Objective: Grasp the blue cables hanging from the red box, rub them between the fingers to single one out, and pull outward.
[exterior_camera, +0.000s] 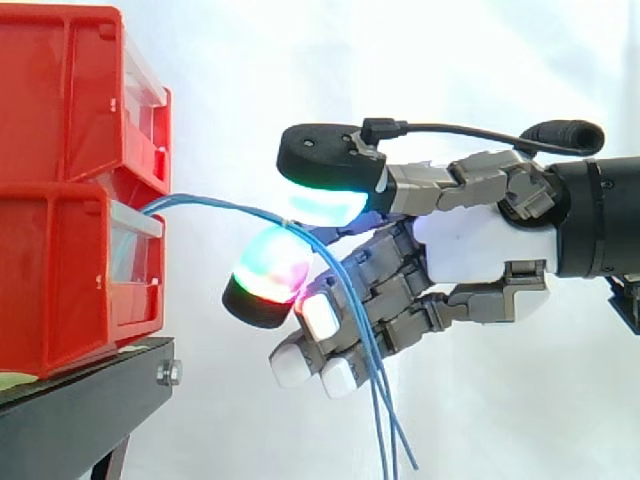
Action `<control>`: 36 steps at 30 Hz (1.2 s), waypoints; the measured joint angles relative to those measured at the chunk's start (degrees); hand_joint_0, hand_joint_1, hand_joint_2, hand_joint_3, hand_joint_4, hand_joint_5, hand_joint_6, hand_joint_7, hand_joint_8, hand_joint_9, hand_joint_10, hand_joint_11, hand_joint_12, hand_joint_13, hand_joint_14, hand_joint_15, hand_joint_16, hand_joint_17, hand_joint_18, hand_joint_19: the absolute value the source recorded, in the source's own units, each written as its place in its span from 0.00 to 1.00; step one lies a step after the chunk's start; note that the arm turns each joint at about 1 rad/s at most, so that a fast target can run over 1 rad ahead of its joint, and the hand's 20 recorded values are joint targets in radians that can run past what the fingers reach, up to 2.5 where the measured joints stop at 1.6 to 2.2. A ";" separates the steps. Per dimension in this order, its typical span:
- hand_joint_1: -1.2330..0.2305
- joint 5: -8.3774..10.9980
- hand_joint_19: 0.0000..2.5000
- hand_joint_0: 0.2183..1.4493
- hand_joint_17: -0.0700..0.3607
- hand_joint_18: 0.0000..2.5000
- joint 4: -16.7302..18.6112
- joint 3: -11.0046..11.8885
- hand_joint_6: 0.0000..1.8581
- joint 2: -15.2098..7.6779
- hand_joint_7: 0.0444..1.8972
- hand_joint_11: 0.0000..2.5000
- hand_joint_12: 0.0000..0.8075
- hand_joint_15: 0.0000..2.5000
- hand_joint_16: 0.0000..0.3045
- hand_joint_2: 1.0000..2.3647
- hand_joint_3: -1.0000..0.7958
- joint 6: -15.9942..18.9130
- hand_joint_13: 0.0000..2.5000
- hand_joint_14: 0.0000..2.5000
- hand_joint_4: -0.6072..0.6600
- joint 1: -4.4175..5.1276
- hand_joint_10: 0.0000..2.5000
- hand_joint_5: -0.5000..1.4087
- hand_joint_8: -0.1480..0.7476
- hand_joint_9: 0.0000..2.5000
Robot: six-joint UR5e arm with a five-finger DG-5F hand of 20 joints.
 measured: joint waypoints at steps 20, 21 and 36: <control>0.28 0.04 0.18 0.32 0.46 0.34 0.00 0.51 0.48 0.00 0.52 0.26 0.49 0.15 0.19 0.01 0.51 0.00 0.35 0.01 0.55 0.01 0.01 0.20 0.55 0.45; 0.27 0.04 0.18 0.32 0.46 0.34 0.00 0.61 0.48 -0.01 0.52 0.26 0.49 0.15 0.19 0.01 0.50 0.00 0.35 0.01 0.55 0.01 0.01 0.19 0.54 0.44; 0.41 0.04 0.20 0.25 0.45 0.34 -0.23 1.49 0.46 -0.02 0.50 0.26 0.47 0.17 0.18 0.00 0.28 0.22 0.36 0.01 0.60 -0.41 0.01 0.20 0.54 0.46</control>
